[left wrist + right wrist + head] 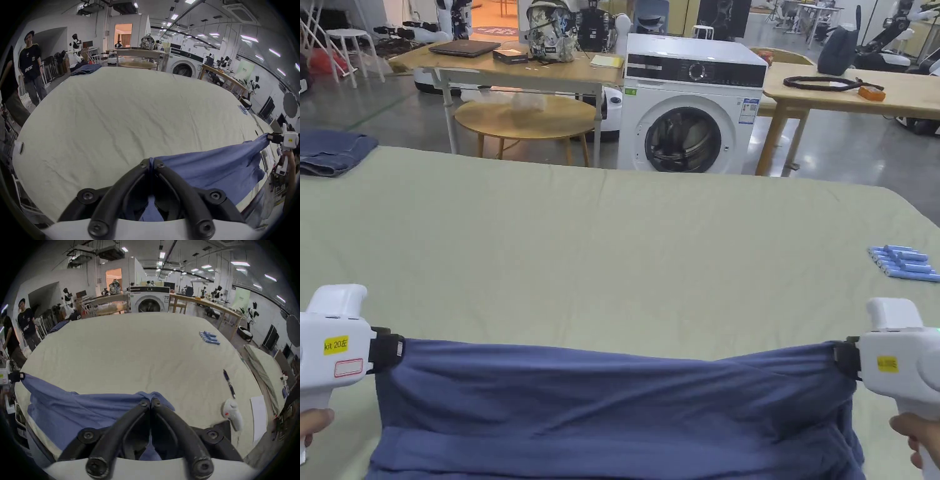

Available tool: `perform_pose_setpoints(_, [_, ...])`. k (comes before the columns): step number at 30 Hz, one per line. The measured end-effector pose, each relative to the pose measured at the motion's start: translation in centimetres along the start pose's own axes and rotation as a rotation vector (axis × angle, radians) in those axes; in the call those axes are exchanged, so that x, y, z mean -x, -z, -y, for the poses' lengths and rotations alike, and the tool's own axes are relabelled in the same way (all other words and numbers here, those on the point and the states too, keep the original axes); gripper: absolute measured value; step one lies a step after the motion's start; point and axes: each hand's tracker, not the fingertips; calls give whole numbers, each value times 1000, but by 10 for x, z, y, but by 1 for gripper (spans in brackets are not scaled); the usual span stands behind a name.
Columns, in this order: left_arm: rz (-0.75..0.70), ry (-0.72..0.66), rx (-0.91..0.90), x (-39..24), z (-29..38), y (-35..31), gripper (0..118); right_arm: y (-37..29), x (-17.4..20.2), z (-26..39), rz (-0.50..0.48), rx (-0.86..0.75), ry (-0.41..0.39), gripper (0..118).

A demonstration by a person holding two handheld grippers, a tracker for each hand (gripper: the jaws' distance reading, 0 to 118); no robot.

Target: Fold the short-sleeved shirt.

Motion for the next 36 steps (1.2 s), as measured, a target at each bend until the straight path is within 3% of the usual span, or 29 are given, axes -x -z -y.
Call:
perform_pose_setpoints(13, [19,3,66,10,97,-47,0,-63,-3,113,15,106,-40,0])
perform_pose_setpoints(24, [-32,71,281,10,147,-8,0,-22,-4,172,64,285,-57,0])
perform_pose_setpoints(31, [-71,92,276,4,150,2,0,0,4,179,91,288,-95,3])
perform_pose_setpoints(33, [-71,79,271,4,146,-2,2,-13,10,172,110,282,-115,18])
perform_pose_setpoints(34, [-66,58,262,4,143,-7,8,-20,11,167,132,275,-123,34])
perform_pose_setpoints(35, [-56,40,242,3,140,-12,18,-26,11,163,149,258,-125,59])
perform_pose_setpoints(36, [-47,22,215,2,136,-17,25,-28,7,160,170,222,-116,70])
